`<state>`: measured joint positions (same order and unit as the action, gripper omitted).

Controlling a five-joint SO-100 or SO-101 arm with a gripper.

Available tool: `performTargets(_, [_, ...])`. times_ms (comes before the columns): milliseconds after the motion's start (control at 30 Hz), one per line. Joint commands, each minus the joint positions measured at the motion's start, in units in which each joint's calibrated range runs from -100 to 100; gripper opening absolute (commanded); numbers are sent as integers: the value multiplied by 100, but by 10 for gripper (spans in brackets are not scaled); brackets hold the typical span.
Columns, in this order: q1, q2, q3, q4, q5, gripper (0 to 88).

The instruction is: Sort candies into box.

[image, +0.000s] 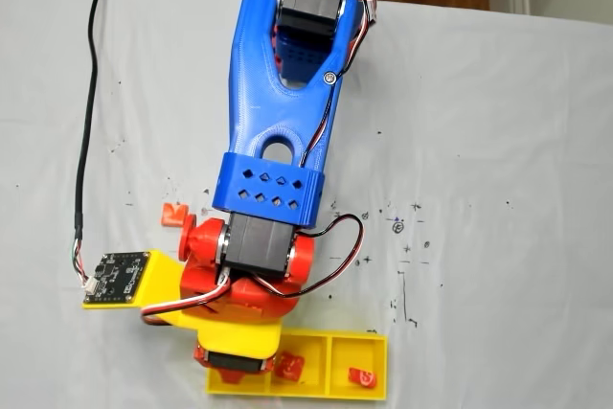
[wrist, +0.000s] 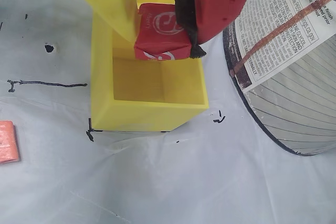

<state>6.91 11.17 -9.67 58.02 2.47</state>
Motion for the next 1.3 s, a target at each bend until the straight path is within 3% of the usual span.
performTargets(0, [-120, -175, -367, -124, 63, 2])
performTargets(67, [-120, -48, -549, -42, 98, 9])
performTargets(200, [-129, 139, -749, 171, 112, 159])
performTargets(433, [-129, 122, -713, 236, 112, 271])
performTargets(700, [-129, -23, -622, 334, 161, 222])
performTargets(733, [-129, -65, -613, 375, 186, 188])
performTargets(800, [-111, -260, -585, 572, 239, 13])
performTargets(1000, [-29, -837, -158, 817, 381, 2])
performTargets(1267, [7, -2007, 1408, 1218, 938, 2])
